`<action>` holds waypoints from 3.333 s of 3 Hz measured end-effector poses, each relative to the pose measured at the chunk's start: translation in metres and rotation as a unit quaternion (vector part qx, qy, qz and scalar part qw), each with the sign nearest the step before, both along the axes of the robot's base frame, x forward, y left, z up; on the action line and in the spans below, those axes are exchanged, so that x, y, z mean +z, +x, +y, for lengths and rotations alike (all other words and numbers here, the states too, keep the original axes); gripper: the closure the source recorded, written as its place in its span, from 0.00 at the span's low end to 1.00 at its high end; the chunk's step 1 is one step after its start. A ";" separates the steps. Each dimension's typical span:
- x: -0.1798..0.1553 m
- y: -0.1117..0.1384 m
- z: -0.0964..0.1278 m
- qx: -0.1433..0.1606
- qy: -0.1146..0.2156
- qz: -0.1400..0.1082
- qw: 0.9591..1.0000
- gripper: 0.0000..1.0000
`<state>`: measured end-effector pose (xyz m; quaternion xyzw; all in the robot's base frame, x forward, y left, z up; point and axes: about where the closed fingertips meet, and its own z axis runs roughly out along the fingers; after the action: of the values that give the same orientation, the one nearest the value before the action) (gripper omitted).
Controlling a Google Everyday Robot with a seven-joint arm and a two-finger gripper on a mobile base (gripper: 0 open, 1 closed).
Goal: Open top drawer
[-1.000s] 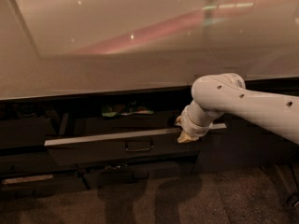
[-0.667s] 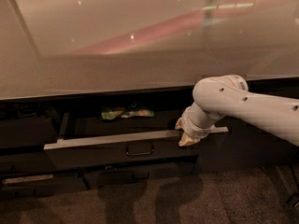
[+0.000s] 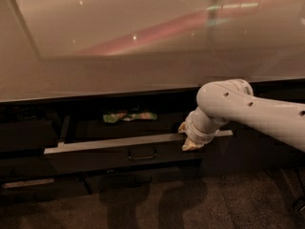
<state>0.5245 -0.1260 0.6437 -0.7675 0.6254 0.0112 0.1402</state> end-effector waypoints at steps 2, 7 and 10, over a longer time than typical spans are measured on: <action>0.000 -0.005 0.000 0.003 0.005 0.002 1.000 1.00; 0.009 -0.042 0.007 0.035 0.035 -0.034 0.998 1.00; 0.019 -0.032 0.006 0.029 0.033 -0.032 0.999 1.00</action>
Offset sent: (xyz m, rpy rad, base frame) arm -0.0913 0.0281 -0.0557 0.1259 0.0172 0.1228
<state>0.4926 -0.1205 0.6623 -0.7800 0.5976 0.0118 0.1852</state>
